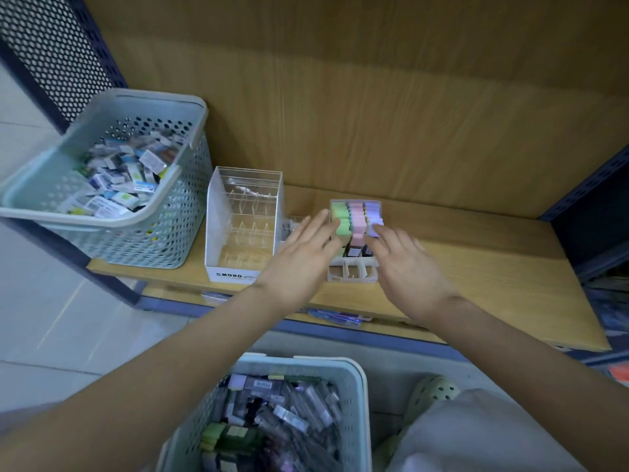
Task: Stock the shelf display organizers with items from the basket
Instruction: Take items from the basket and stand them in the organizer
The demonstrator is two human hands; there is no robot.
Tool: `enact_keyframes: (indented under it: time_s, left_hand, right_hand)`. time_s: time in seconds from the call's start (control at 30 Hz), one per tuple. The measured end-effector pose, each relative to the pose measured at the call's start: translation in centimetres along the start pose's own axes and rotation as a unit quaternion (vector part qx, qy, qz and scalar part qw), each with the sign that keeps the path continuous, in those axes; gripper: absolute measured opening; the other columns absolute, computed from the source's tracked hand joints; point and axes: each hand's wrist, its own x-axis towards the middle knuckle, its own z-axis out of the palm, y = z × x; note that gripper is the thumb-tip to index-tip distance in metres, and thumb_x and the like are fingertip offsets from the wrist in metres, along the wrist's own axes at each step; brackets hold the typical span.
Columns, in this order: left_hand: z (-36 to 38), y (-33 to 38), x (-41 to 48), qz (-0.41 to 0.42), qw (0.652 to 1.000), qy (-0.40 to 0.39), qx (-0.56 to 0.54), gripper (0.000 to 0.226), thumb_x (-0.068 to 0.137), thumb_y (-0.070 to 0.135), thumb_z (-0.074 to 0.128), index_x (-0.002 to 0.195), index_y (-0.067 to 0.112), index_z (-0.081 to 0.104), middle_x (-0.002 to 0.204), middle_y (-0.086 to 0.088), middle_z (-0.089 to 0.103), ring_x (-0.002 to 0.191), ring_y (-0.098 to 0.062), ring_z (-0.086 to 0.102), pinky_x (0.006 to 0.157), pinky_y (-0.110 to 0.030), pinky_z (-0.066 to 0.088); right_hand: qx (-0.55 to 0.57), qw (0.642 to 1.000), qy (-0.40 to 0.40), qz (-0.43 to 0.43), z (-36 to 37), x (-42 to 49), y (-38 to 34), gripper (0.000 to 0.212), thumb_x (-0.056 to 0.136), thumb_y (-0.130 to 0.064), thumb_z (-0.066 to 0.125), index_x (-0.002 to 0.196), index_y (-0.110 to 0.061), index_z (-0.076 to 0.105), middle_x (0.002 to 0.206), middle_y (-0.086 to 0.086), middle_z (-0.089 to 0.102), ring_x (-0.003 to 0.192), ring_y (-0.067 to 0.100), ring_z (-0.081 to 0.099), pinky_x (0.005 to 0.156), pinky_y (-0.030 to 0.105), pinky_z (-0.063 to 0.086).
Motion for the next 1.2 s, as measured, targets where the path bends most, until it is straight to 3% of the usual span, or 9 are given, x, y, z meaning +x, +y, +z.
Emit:
enact_keyframes:
  time_s: [0.1,0.2,0.37,0.43,0.5,0.6,0.77,0.97,1.2]
  left_hand:
    - [-0.6,-0.1,-6.4,-0.002,1.000,0.016,0.018,0.052,0.055,-0.006,0.075,0.103,0.012,0.063,0.120,-0.009,0.059,0.123,-0.030,0.047,0.107,-0.039,0.034]
    - [0.8,-0.3,-13.2,-0.015,1.000,-0.011,-0.011,0.050,0.051,0.000,0.079,0.096,0.013,0.062,0.101,-0.006,0.061,0.101,-0.025,0.050,0.089,-0.033,0.038]
    - [5.1,-0.5,-21.3,-0.095,0.984,-0.140,-0.062,0.048,0.052,0.016,0.084,0.093,0.023,0.060,0.091,0.004,0.060,0.082,-0.015,0.056,0.072,-0.023,0.046]
    - [6.8,-0.6,-23.1,-0.140,0.965,-0.195,-0.106,0.052,0.053,0.020,0.082,0.096,0.026,0.054,0.088,0.006,0.059,0.076,-0.014,0.061,0.067,-0.020,0.045]
    - [7.9,-0.8,-24.6,-0.188,0.943,-0.237,-0.135,0.043,0.073,0.019,0.067,0.111,0.027,0.049,0.103,0.004,0.057,0.091,-0.016,0.062,0.077,-0.020,0.039]
    - [9.7,-0.7,-26.2,-0.233,0.899,-0.307,-0.206,0.041,0.093,0.014,0.045,0.133,0.021,0.043,0.133,-0.001,0.045,0.120,-0.020,0.046,0.100,-0.026,0.033]
    - [11.8,-0.2,-26.7,-0.257,0.854,-0.366,-0.266,0.053,0.092,0.016,0.054,0.141,0.021,0.037,0.147,0.001,0.037,0.131,-0.020,0.037,0.111,-0.029,0.027]
    - [13.7,-0.5,-26.3,-0.247,0.846,-0.392,-0.263,0.062,0.089,0.029,0.061,0.144,0.024,0.033,0.149,0.004,0.030,0.135,-0.019,0.032,0.114,-0.032,0.023]
    - [14.0,-0.6,-26.1,-0.238,0.847,-0.409,-0.242,0.047,0.088,0.033,0.061,0.132,0.024,0.045,0.147,0.000,0.032,0.135,-0.021,0.031,0.112,-0.037,0.024]
  right_hand:
    - [-0.009,0.994,0.088,-0.069,-1.2,-2.4,-1.3,0.043,0.054,-0.002,0.078,0.094,-0.009,0.065,0.085,0.007,0.059,0.074,0.027,0.057,0.070,0.033,0.033]
    - [0.029,0.987,0.069,-0.144,-1.2,-4.7,-4.1,0.038,0.058,-0.010,0.080,0.092,-0.012,0.064,0.083,0.004,0.059,0.072,0.025,0.058,0.067,0.031,0.037]
    - [0.126,0.975,-0.085,-0.162,3.7,-8.2,-10.7,0.041,0.059,-0.020,0.080,0.095,-0.018,0.061,0.086,-0.001,0.058,0.076,0.018,0.060,0.062,0.027,0.051]
    - [0.172,0.960,-0.184,-0.123,5.6,-9.0,-13.5,0.035,0.076,-0.015,0.067,0.109,-0.014,0.059,0.103,0.004,0.056,0.095,0.023,0.059,0.075,0.032,0.050]
    - [0.218,0.933,-0.273,-0.084,8.3,-10.0,-15.7,0.042,0.090,-0.011,0.048,0.131,-0.013,0.043,0.128,0.007,0.045,0.119,0.025,0.044,0.095,0.036,0.039]
    - [0.291,0.893,-0.343,-0.014,10.9,-11.2,-18.1,0.047,0.095,-0.015,0.045,0.140,-0.018,0.033,0.147,0.004,0.032,0.131,0.023,0.036,0.107,0.034,0.031]
    - [0.354,0.835,-0.415,0.071,13.6,-13.6,-19.9,0.063,0.094,-0.023,0.054,0.147,-0.017,0.022,0.152,0.002,0.025,0.137,0.021,0.031,0.112,0.033,0.026]
    - [0.328,0.838,-0.428,0.087,15.8,-14.8,-19.9,0.085,0.090,-0.034,0.060,0.151,-0.014,0.005,0.158,0.002,0.007,0.145,0.019,0.010,0.118,0.032,0.014]
    - [0.305,0.842,-0.434,0.098,16.6,-14.1,-19.7,0.050,0.091,-0.024,0.057,0.137,-0.015,0.038,0.139,0.006,0.044,0.127,0.022,0.041,0.105,0.031,0.033]
